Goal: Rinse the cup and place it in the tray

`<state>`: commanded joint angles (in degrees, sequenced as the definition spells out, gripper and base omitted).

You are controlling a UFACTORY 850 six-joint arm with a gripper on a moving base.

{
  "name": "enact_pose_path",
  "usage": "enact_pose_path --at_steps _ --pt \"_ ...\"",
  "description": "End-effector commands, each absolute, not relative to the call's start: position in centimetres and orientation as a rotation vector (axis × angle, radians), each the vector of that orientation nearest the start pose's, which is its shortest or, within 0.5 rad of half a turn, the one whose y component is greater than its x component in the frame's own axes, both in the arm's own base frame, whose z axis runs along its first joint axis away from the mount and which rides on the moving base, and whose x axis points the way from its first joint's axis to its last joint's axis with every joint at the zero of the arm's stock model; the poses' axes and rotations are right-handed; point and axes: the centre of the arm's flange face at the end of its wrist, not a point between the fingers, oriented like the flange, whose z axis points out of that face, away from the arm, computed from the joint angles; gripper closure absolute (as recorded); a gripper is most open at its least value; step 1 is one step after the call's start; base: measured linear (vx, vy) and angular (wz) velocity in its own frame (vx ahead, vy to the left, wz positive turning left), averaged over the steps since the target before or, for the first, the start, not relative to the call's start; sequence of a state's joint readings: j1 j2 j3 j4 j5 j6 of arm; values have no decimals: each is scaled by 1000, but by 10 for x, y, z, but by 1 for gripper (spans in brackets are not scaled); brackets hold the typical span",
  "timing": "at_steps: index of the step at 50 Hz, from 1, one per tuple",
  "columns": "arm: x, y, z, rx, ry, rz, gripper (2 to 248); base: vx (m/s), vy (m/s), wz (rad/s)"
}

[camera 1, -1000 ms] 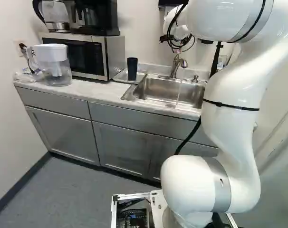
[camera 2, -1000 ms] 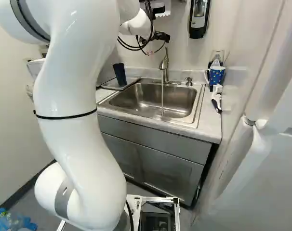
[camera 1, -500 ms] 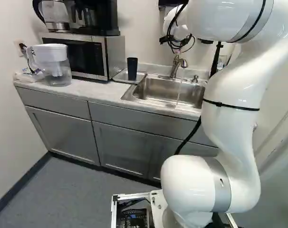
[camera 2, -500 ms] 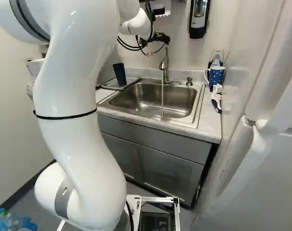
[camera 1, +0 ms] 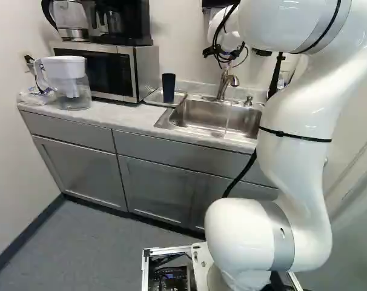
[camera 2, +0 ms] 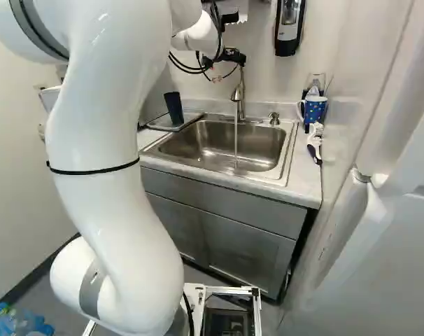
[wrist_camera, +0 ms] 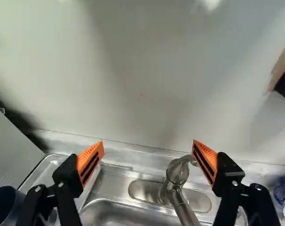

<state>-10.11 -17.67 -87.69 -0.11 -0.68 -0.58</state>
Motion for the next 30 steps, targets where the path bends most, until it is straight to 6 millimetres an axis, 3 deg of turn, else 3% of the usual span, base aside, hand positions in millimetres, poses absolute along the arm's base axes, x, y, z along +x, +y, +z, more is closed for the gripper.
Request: enact_pose_path --at_steps 30 --pt "634 -112 697 -2699 219 -1787 3 0 0 0"
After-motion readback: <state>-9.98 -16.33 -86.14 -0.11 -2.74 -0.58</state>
